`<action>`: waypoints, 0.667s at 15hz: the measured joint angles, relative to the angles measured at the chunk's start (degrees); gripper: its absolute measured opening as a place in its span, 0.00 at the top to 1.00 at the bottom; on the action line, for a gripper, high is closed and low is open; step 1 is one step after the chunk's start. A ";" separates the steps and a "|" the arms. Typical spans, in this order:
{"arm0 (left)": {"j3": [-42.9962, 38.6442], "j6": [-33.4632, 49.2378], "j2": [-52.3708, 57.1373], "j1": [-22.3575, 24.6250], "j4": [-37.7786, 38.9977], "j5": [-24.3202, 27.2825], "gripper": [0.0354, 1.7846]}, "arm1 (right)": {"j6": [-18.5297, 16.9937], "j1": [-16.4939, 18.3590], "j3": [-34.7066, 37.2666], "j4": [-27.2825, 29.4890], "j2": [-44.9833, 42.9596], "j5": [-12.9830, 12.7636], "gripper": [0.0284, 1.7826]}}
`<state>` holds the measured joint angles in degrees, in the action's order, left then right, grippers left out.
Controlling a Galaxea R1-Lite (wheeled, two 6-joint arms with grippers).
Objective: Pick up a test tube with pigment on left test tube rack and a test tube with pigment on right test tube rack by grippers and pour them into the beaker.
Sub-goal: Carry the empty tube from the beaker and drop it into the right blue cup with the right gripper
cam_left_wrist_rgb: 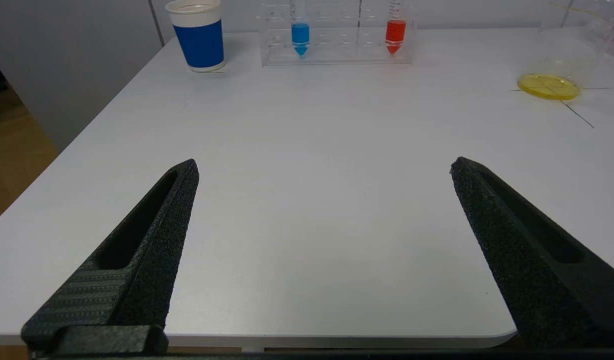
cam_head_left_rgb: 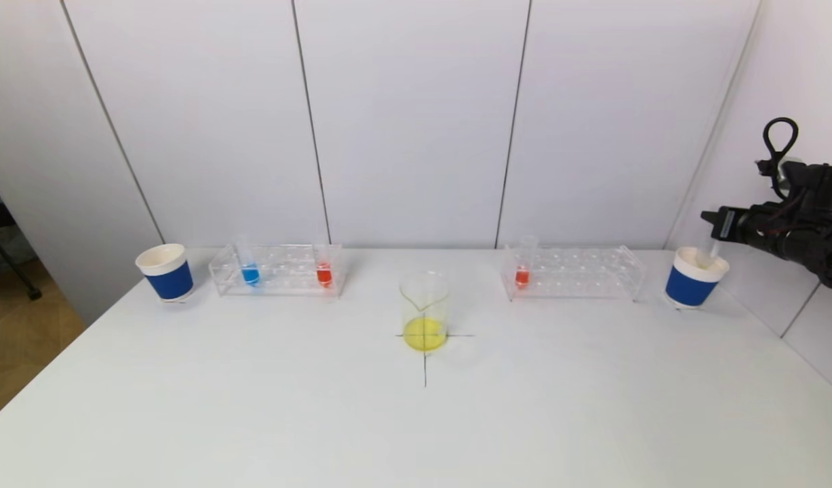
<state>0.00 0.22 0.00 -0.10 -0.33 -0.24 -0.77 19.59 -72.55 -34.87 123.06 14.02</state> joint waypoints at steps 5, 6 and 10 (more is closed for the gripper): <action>0.00 0.02 0.00 0.00 -0.02 0.02 0.01 | 0.04 0.06 1.83 -0.96 -0.07 0.11 0.75; 0.00 0.02 0.00 0.00 0.00 0.00 0.01 | 0.04 0.06 2.23 -1.02 -0.05 0.15 0.75; 0.00 0.00 0.00 0.00 -0.02 0.02 0.01 | 0.06 0.09 3.91 -3.17 0.15 0.76 0.75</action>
<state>0.00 0.22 0.00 -0.10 -0.35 -0.22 -0.71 19.68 -68.63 -38.03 123.21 14.77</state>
